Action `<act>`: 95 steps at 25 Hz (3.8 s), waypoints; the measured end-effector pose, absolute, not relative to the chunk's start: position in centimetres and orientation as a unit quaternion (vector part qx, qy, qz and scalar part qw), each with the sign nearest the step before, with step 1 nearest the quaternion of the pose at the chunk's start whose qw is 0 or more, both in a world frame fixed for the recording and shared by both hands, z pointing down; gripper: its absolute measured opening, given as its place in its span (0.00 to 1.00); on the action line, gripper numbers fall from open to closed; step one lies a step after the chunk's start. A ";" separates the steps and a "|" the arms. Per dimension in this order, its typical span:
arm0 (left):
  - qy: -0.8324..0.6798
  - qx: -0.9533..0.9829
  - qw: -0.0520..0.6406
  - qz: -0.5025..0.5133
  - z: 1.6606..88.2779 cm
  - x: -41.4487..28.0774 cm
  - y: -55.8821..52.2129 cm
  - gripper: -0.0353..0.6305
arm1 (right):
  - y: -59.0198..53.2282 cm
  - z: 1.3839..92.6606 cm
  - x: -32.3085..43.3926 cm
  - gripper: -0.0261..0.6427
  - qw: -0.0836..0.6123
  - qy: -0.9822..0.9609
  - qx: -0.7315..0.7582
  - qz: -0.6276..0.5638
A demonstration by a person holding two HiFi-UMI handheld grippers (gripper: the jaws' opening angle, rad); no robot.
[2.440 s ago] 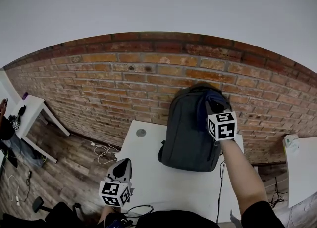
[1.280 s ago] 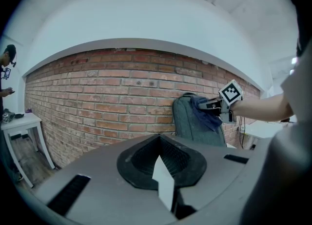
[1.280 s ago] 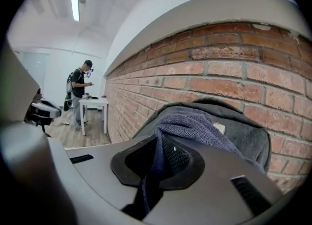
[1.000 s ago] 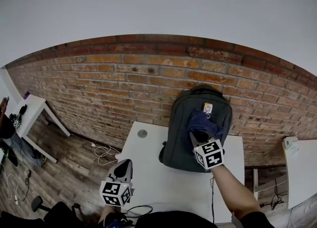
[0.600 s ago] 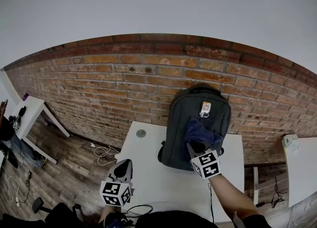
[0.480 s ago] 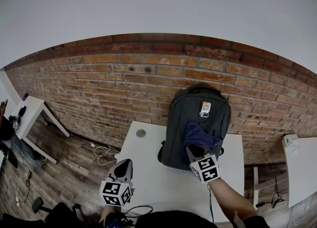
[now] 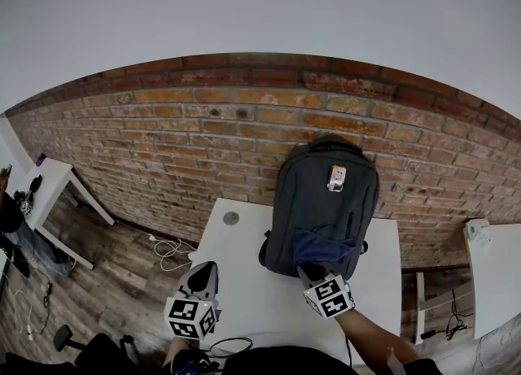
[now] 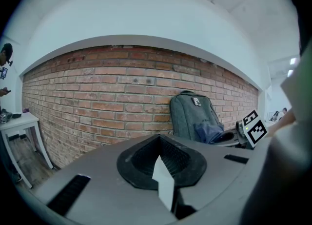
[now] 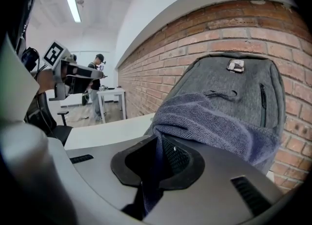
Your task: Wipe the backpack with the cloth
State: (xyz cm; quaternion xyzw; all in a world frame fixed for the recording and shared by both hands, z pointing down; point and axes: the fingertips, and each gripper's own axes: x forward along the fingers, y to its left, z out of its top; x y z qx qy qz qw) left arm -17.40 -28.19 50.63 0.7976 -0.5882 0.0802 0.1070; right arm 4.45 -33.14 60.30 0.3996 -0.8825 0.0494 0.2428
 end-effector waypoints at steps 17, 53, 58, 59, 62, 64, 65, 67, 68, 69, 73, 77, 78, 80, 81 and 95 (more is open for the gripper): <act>-0.588 0.798 0.108 0.080 50.8 -19.2 -28.1 0.05 | -29.3 70.5 3.3 0.08 0.339 -0.858 0.368 0.118; -0.600 0.790 0.103 0.071 50.5 -24.7 -27.7 0.05 | -46.8 46.4 3.7 0.08 0.180 -0.852 0.492 -0.007; -0.607 0.785 0.102 0.072 50.4 -25.9 -27.7 0.05 | -49.8 43.3 3.6 0.08 0.163 -0.846 0.508 -0.014; -0.609 0.784 0.102 0.072 50.5 -26.1 -27.7 0.05 | -50.4 42.7 3.5 0.08 0.163 -0.844 0.510 -0.020; -0.610 0.782 0.102 0.071 50.5 -26.4 -27.5 0.05 | -52.3 41.1 3.4 0.08 0.170 -0.836 0.519 -0.041; -0.613 0.780 0.104 0.069 50.6 -26.8 -27.4 0.05 | -53.3 40.0 3.3 0.08 0.173 -0.831 0.526 -0.050; -0.615 0.779 0.106 0.068 50.7 -27.1 -27.3 0.05 | -53.7 39.5 3.2 0.08 0.174 -0.829 0.528 -0.054; -0.619 0.775 0.108 0.066 50.8 -27.6 -27.2 0.05 | -54.3 38.9 2.9 0.08 0.176 -0.827 0.532 -0.057; -0.621 0.774 0.108 0.065 50.9 -27.7 -27.1 0.05 | -54.5 38.8 2.8 0.08 0.177 -0.826 0.532 -0.056; -0.622 0.772 0.109 0.064 51.0 -27.9 -27.0 0.05 | -54.6 38.9 2.7 0.08 0.177 -0.826 0.532 -0.054; -0.626 0.768 0.117 0.064 51.7 -28.3 -26.8 0.05 | -54.3 39.5 1.8 0.08 0.179 -0.828 0.528 -0.052; -0.622 0.772 0.117 0.066 51.6 -28.4 -27.1 0.05 | -53.6 40.7 0.0 0.08 0.188 -0.836 0.513 -0.048; -0.620 0.773 0.117 0.066 51.6 -28.4 -27.2 0.05 | -53.3 41.1 -0.5 0.08 0.187 -0.839 0.510 -0.042; -0.617 0.775 0.116 0.067 51.6 -28.4 -27.4 0.05 | -52.7 42.3 -1.3 0.08 0.182 -0.844 0.503 -0.023; -0.615 0.777 0.115 0.068 51.6 -28.3 -27.5 0.05 | -52.3 42.9 -1.6 0.08 0.181 -0.846 0.501 -0.015; -0.599 0.788 0.116 0.076 52.1 -27.8 -27.8 0.05 | -46.7 51.0 -5.3 0.08 0.198 -0.862 0.465 0.046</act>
